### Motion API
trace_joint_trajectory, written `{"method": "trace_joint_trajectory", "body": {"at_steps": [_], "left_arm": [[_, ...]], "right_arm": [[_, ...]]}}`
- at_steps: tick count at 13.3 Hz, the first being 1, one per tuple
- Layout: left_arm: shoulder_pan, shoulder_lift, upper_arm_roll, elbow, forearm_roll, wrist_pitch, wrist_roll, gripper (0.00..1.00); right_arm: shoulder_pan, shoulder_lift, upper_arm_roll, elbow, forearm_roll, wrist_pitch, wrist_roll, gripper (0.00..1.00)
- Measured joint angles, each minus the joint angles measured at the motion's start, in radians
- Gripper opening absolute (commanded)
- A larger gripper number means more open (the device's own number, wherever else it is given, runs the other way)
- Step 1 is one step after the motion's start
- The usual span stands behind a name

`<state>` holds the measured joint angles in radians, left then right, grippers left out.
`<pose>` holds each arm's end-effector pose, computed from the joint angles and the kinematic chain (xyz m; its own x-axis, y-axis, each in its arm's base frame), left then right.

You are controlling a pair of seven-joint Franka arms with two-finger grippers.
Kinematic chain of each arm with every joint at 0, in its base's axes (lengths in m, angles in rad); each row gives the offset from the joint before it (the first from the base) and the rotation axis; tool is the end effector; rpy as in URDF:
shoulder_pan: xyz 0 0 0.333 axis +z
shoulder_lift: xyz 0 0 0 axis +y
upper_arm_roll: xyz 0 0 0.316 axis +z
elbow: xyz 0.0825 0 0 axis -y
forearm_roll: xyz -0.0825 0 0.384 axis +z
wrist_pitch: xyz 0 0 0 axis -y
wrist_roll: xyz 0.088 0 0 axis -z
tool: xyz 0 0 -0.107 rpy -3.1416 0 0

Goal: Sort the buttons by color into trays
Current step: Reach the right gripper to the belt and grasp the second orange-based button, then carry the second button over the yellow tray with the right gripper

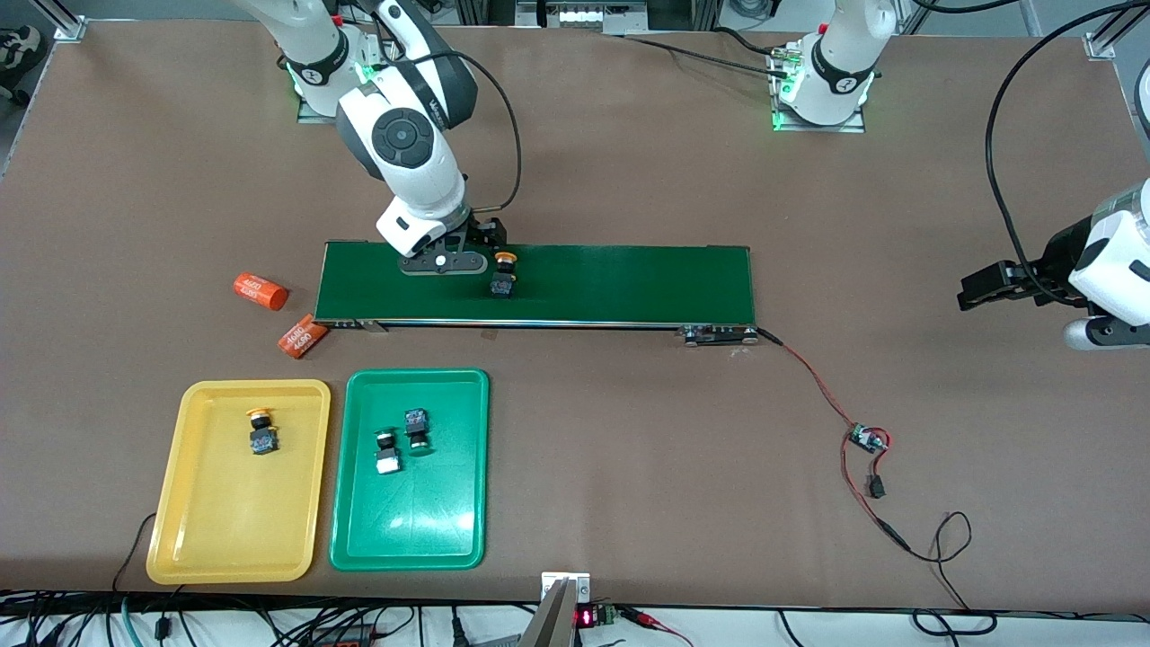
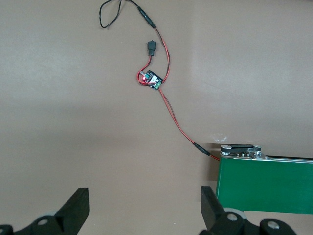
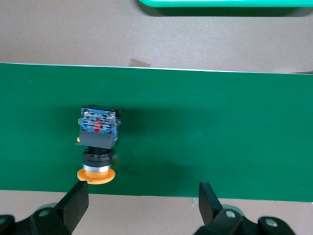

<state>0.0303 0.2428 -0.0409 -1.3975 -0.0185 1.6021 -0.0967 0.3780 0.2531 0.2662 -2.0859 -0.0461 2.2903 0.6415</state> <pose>0.6286 -0.0056 0.5654 0.9954 0.0874 -0.0406 0.0884 -0.9958 0.0245 0.4624 0.3425 0.3046 0.9984 0.0270 -0.0503 0.0269 -0.9996 -0.0029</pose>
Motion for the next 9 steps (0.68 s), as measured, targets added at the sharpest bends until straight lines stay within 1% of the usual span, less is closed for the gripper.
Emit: {"method": "trace_joint_trajectory", "body": {"at_steps": [8,9], "left_arm": [[0.000,-0.010,-0.001,0.000,0.000,0.002,0.000,1.00],[-0.001,-0.012,-0.001,0.000,0.000,0.003,0.000,1.00]], "right_arm": [[0.001,0.096,-0.015,0.001,0.000,0.123,-0.010,1.00],[0.001,0.113,-0.016,0.001,-0.002,0.142,-0.012,0.95]]}}
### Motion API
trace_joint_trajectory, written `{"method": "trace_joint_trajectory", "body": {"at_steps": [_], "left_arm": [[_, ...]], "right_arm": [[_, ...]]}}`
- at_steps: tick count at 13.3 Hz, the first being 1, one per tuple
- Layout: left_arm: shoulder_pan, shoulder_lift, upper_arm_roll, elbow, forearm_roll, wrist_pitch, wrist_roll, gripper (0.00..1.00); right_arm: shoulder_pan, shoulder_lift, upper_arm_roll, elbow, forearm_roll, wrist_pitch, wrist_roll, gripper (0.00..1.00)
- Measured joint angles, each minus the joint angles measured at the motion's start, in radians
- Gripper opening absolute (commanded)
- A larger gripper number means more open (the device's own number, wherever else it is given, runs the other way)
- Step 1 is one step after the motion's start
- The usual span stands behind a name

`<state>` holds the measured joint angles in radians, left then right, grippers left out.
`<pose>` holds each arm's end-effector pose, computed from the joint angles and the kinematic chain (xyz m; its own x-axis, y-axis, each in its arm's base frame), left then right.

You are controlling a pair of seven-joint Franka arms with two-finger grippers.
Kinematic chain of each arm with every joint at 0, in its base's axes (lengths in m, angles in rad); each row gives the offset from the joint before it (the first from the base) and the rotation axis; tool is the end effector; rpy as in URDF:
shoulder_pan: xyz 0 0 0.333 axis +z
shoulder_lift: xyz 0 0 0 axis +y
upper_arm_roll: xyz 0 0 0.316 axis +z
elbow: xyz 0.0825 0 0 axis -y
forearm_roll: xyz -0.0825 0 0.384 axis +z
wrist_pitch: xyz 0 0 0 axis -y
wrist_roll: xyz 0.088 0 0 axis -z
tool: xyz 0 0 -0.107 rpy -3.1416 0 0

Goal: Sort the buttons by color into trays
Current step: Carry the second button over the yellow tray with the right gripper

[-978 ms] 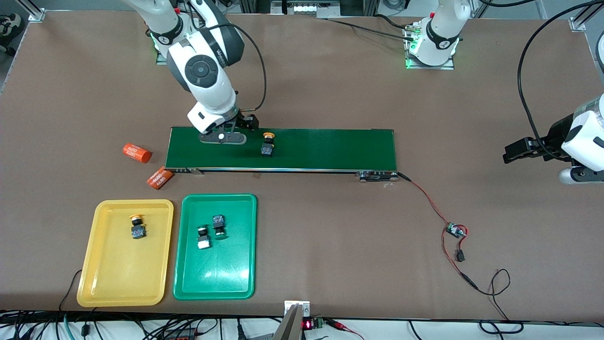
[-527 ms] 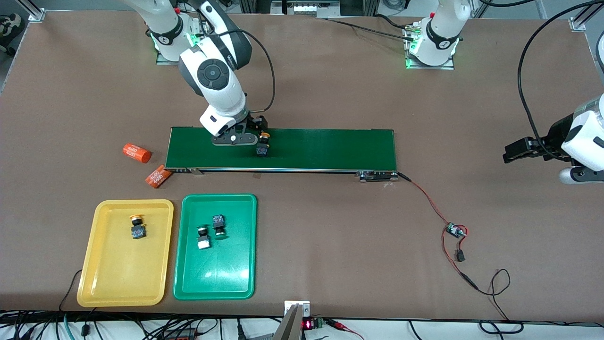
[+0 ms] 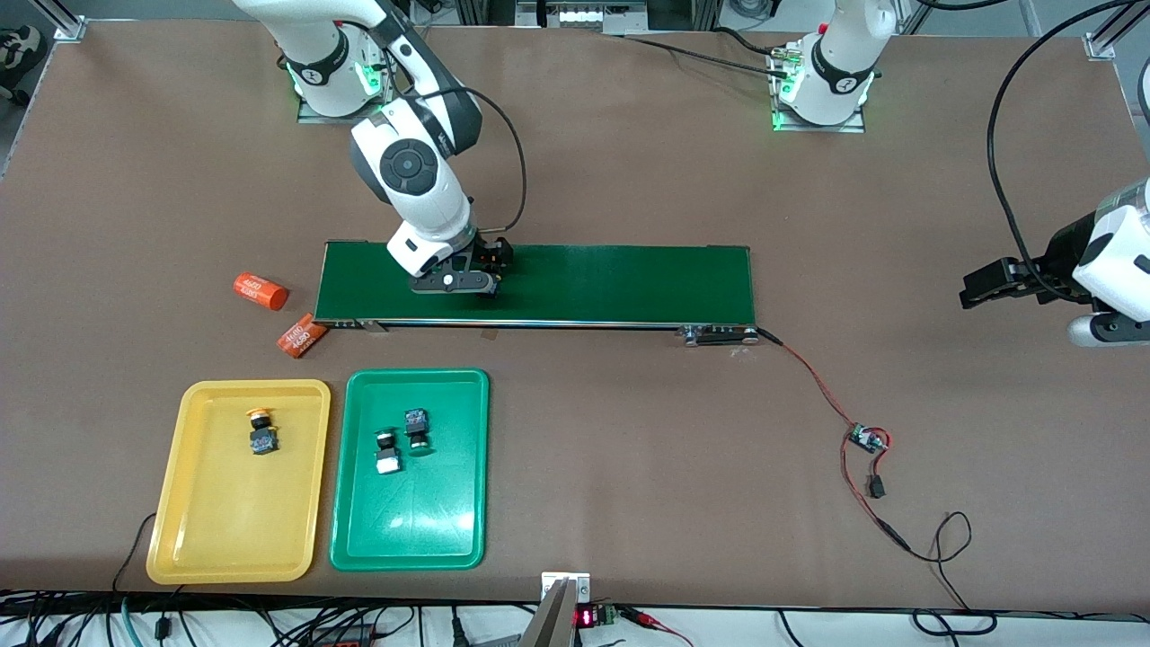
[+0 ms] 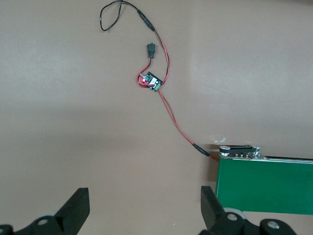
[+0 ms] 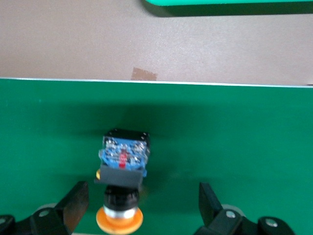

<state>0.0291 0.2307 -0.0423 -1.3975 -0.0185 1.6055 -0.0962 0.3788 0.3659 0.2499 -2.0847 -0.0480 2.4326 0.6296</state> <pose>0.6261 -0.0072 0.5733 0.9961 0.0844 -0.0251 0.0851 -0.9960 0.0259 0.4748 0.3423 0.2531 0.9991 0.0208 -0.0378 0.0192 -0.9989 -0.0436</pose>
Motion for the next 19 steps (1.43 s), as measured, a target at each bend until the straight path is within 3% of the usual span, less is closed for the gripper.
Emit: {"method": "trace_joint_trajectory", "body": {"at_steps": [4,5,7,12,19], "left_arm": [[-0.005,-0.023,-0.005,-0.040,0.000,0.049,0.000,1.00],[-0.005,-0.043,-0.006,-0.077,0.000,0.078,0.000,1.00],[-0.005,-0.083,-0.008,-0.141,0.000,0.114,0.000,1.00],[-0.005,-0.119,-0.011,-0.180,0.000,0.078,0.000,1.00],[-0.001,-0.122,-0.027,-0.183,0.000,0.063,0.000,1.00]], "right_arm": [[0.000,0.033,-0.006,0.002,-0.055,0.018,-0.003,0.33],[0.000,0.036,-0.011,0.002,-0.064,0.018,-0.012,0.21],[0.000,0.035,-0.029,0.014,-0.068,0.017,-0.043,0.11],[-0.002,0.034,-0.085,0.163,-0.068,-0.113,-0.067,0.08],[-0.061,0.055,-0.245,0.370,-0.068,-0.297,-0.353,0.08]]}}
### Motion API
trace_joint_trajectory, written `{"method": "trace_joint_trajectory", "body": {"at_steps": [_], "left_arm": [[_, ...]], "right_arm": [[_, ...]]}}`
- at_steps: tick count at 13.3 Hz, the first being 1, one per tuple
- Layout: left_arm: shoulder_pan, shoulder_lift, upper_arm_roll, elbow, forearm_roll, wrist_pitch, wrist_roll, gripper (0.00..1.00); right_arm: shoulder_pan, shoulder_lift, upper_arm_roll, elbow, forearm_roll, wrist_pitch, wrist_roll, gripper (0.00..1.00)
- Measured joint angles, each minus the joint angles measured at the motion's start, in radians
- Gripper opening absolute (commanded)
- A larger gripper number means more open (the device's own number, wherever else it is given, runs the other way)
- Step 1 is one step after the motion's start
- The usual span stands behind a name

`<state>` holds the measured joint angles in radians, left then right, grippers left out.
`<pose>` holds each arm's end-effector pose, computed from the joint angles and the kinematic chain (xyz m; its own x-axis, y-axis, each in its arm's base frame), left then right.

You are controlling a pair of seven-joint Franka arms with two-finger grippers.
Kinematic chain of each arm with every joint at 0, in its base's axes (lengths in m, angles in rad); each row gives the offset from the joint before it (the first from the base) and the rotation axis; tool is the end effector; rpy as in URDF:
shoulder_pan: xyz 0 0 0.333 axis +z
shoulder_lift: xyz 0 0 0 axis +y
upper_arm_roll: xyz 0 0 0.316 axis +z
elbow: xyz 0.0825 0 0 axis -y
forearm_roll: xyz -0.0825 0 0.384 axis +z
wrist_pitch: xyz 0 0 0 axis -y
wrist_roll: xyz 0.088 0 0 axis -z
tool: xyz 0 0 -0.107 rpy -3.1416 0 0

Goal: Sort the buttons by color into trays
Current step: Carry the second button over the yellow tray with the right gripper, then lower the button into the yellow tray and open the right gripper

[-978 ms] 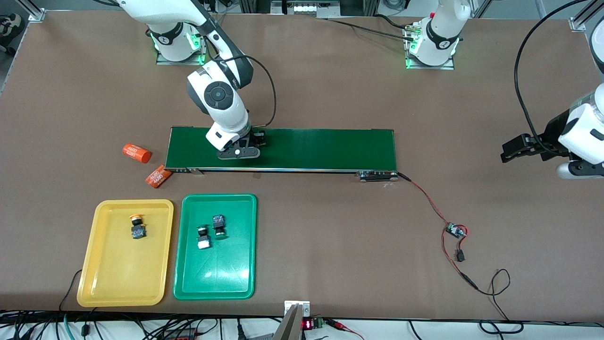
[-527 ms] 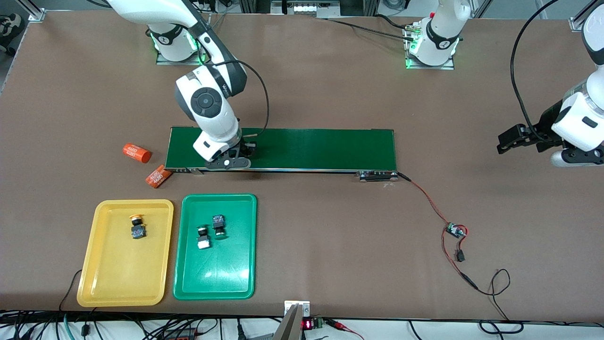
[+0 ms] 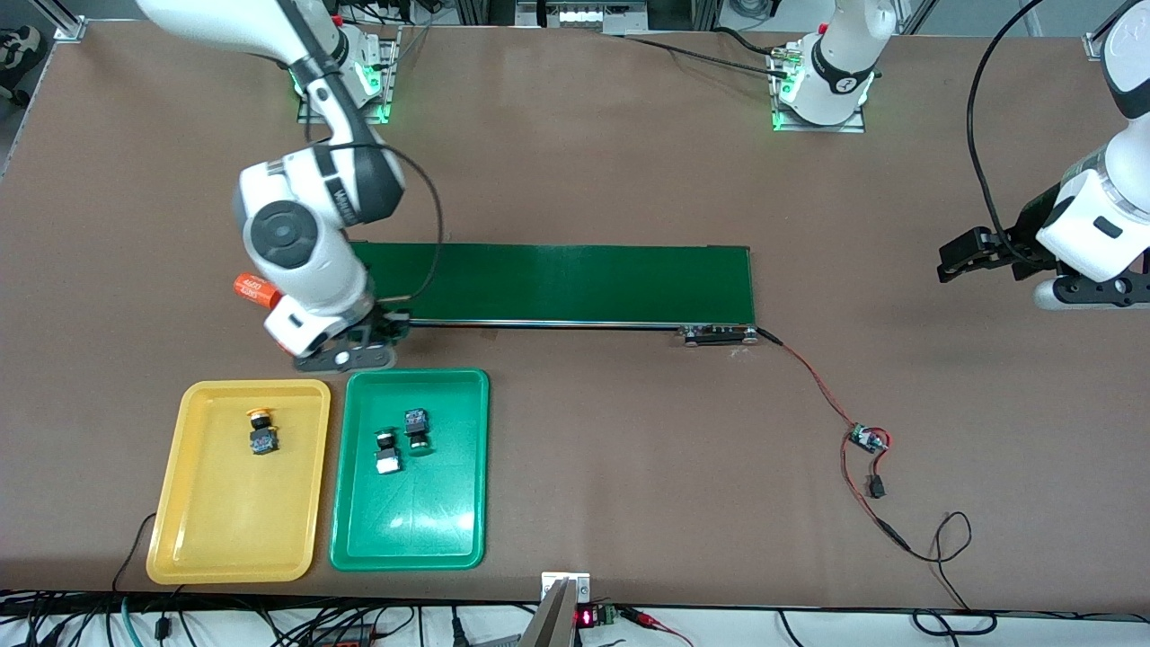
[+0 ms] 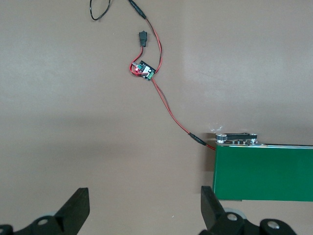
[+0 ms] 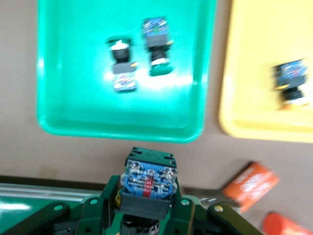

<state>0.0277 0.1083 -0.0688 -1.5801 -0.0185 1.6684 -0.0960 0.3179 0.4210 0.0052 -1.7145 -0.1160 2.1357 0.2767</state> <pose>0.5925 -0.0242 0.5665 0.9981 0.0569 -0.0222 0.0574 -0.9981 0.0238 0.6286 0.2049 0.3451 0.9938 0.1089 0.0235 0.1063 -0.9900 0.0928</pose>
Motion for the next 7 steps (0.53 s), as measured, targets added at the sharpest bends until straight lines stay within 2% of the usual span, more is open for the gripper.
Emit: {"method": "trace_joint_trajectory", "body": {"at_steps": [7], "left_arm": [[0.000,0.000,0.000,-0.001,0.000,-0.029,0.000,1.00]], "right_arm": [[-0.188,0.205,-0.017,0.175,0.000,0.005,-0.196,0.09]]}}
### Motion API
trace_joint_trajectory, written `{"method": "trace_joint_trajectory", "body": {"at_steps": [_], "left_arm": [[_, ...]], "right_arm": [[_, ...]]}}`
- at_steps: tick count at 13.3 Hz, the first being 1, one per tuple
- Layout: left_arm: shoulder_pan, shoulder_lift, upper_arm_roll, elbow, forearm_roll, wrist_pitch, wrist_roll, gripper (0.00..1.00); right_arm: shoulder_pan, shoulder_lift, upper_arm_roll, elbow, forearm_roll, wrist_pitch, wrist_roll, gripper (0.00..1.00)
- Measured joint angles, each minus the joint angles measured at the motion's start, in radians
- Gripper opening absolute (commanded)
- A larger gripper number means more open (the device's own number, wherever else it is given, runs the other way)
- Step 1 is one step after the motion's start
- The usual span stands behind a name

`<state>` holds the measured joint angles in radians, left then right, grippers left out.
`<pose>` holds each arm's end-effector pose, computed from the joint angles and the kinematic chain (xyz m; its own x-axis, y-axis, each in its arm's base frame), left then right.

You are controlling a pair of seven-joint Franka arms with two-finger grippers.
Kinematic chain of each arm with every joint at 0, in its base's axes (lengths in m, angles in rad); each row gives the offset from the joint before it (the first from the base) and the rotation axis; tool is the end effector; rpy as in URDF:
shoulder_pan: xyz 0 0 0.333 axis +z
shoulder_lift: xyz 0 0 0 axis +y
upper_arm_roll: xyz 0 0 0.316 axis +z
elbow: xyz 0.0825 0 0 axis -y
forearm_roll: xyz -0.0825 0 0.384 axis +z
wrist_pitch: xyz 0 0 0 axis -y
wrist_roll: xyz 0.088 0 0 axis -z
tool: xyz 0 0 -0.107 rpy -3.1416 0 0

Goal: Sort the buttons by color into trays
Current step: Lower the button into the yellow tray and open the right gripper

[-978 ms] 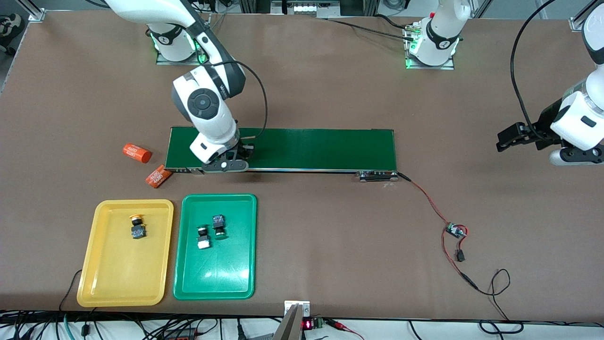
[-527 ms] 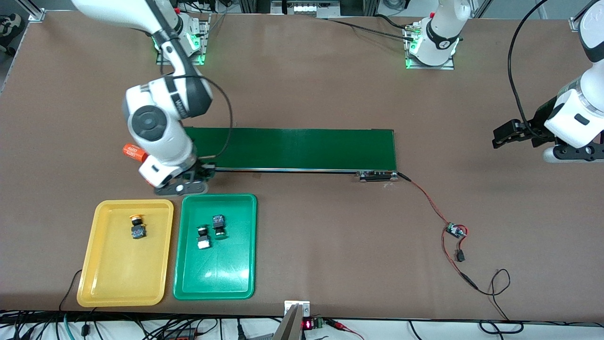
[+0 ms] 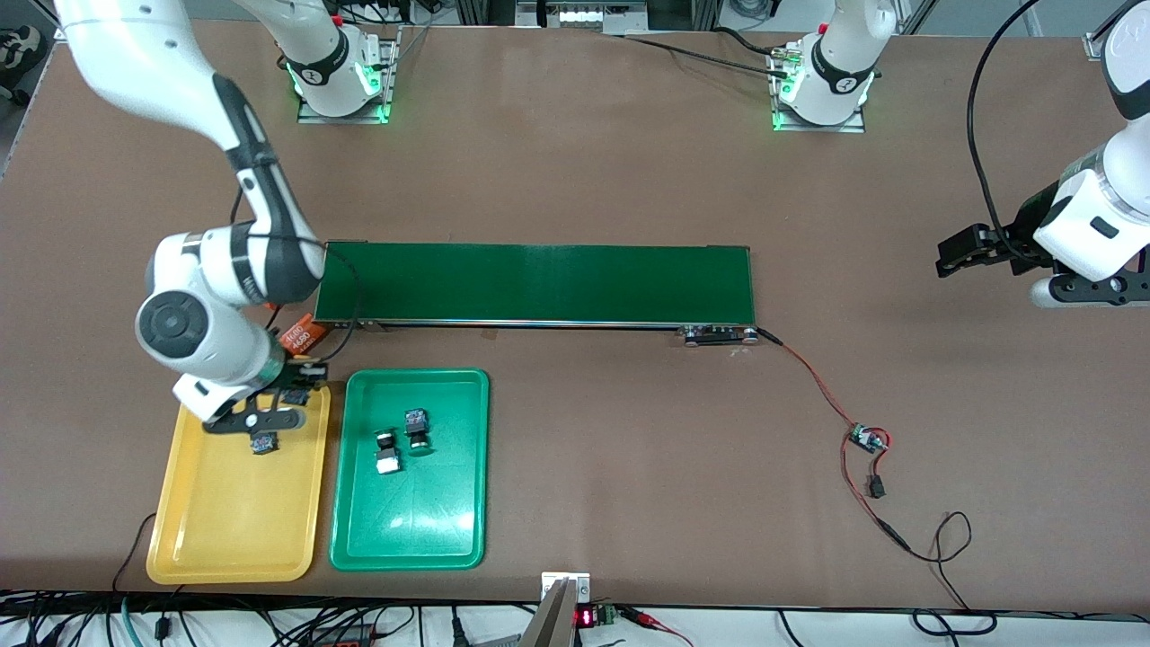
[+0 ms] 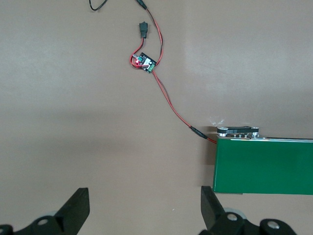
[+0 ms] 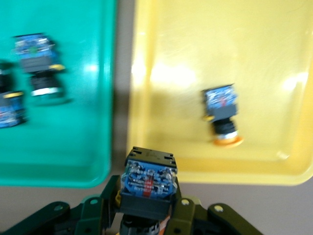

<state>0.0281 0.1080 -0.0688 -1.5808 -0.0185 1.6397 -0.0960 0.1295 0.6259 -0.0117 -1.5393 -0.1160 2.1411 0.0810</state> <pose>0.5892 -0.0239 0.5640 0.9971 0.0566 -0.0511 0.0577 -0.9981 0.0210 0.6975 0.0788 0.2853 0.9946 0.1016 -0.0191 0.1031 -0.9892 0.1046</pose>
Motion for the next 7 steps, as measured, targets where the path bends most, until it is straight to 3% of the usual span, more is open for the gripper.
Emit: {"method": "trace_joint_trajectory", "body": {"at_steps": [5,7], "left_arm": [[0.001,0.000,0.000,-0.001,0.000,0.000,0.000,1.00],[0.001,0.000,0.000,-0.002,0.000,0.000,0.000,1.00]], "right_arm": [[-0.029,0.089,-0.020,0.103,0.000,0.051,-0.039,0.13],[-0.029,0.116,-0.023,0.124,0.000,0.075,-0.039,0.28]]}}
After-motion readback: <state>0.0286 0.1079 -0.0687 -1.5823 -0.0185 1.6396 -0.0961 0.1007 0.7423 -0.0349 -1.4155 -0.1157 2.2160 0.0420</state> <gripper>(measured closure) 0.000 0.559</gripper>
